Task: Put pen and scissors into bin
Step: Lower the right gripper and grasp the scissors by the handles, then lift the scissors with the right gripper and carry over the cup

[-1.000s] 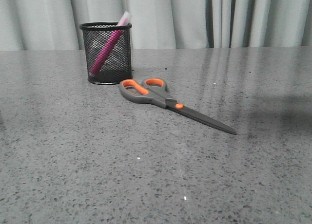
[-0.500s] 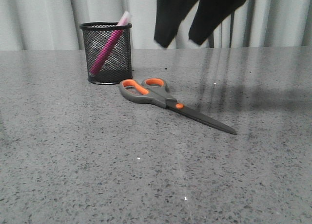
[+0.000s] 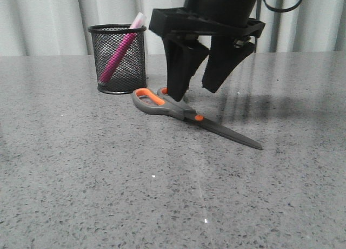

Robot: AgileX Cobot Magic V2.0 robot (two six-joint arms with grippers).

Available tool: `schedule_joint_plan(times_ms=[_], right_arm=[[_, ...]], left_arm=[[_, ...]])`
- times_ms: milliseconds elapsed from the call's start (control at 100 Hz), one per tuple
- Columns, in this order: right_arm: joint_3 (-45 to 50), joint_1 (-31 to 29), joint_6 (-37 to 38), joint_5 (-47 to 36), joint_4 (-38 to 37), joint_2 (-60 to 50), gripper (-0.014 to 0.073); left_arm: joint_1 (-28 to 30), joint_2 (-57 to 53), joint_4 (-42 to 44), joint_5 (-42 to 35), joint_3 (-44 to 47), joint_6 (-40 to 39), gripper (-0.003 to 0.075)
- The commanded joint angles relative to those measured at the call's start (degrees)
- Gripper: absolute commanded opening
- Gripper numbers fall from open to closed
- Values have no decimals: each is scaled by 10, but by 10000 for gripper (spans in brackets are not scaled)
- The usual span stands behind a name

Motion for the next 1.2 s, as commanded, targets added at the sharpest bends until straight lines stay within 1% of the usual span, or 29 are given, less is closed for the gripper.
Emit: schedule_joint_plan(times_ms=[0, 170, 530, 580, 630, 680, 700, 750, 770, 820, 840, 950, 1050, 1120, 1190], right_arm=[[-20, 12, -9, -31, -11, -22, 444], [-20, 25, -9, -38, -45, -6, 444], [-20, 28, -8, -47, -47, 24, 437], [-20, 31, -8, -49, -47, 25, 400], [-20, 33, -8, -52, -48, 25, 332], [-20, 34, -8, -53, -48, 26, 229], [-20, 36, -8, -53, -48, 26, 201], [-20, 35, -8, -53, -48, 26, 86], [-20, 35, -8, -53, -48, 26, 58], [-20, 35, -8, -50, -48, 26, -48], [-20, 35, -8, -49, -48, 26, -72], [-21, 35, -8, -48, -48, 9, -75], [-18, 35, -8, -65, -47, -38, -74], [6, 34, -8, -112, -40, -87, -75], [56, 34, -8, -201, -35, -147, -75]], left_arm=[[1, 0, -17, -8, -16, -1, -19], [1, 0, -17, -9, -16, -1, -19], [0, 0, -18, -9, -16, -1, -19], [0, 0, -18, -9, -16, -1, -19], [0, 0, -18, -9, -16, -1, -19], [0, 0, -18, -9, -16, -1, -19], [0, 0, -18, -9, -16, -1, -19], [0, 0, -18, -9, -16, -1, -19], [0, 0, -18, -9, -16, -1, -19], [0, 0, -18, -10, -16, -1, -19], [0, 0, -18, -10, -16, -1, -19], [0, 0, -18, -10, -16, -1, -19], [0, 0, -18, -10, -16, -1, -19], [0, 0, -18, -10, -16, -1, -19], [0, 0, -18, -10, -16, -1, -19]])
